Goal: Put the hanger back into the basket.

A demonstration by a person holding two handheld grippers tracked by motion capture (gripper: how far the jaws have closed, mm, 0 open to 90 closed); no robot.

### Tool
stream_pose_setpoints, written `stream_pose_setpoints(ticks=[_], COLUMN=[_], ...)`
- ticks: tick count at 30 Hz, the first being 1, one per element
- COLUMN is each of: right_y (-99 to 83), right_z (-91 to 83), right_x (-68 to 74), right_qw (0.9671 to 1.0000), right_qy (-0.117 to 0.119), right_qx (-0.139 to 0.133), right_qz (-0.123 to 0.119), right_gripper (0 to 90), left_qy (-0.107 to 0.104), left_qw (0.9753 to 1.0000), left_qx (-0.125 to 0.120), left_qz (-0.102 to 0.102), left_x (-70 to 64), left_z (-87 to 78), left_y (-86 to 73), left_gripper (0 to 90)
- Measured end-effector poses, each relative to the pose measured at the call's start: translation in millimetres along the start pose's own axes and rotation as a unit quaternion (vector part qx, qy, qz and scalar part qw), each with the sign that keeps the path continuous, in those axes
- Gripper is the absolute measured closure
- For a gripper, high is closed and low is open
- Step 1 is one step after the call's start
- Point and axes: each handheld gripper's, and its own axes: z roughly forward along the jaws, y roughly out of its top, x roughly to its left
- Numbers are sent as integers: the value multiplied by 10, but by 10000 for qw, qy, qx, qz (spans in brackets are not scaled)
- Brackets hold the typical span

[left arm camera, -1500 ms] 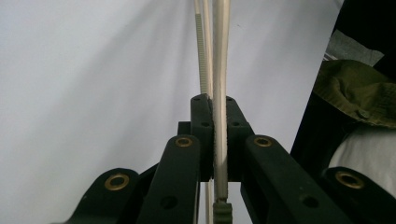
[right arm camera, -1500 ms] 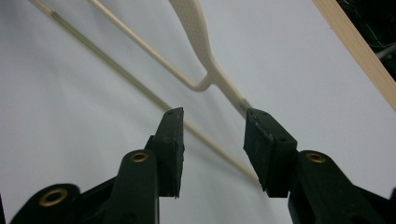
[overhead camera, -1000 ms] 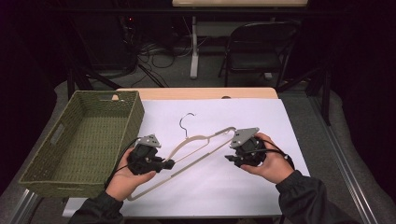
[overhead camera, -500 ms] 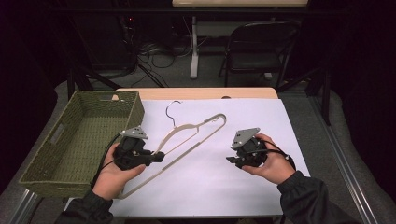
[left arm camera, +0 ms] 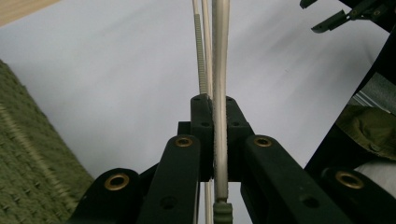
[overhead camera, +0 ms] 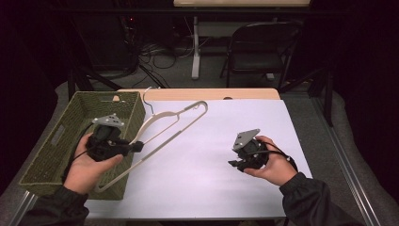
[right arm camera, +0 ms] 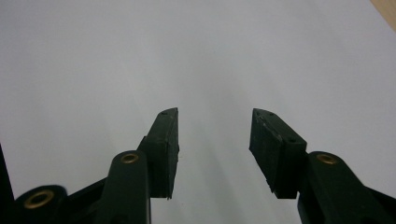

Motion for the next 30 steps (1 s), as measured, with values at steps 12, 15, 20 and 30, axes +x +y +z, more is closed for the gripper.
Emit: stream_pose_setpoints(ticks=[12,15,20,30], right_y=[-8,-7,-7,-25], right_z=[60,76,84,80], right_x=[-12,-13,-6,-28], right_qw=[9998,9997,9996,9996], right_qy=[140,156,176,159], right_qx=[142,154,184,193], right_qz=[75,65,92,97], right_gripper=[490,486,483,485], left_qy=[283,321,391,531], left_qw=[9990,9984,9975,9958], left_qx=[-213,-256,-307,-442], left_qz=[-271,-394,-502,-605], left_x=[594,739,978,1381], left_z=[-439,-514,-645,-854], left_y=[-228,-321,-463,-703], left_gripper=[869,869,869,869])
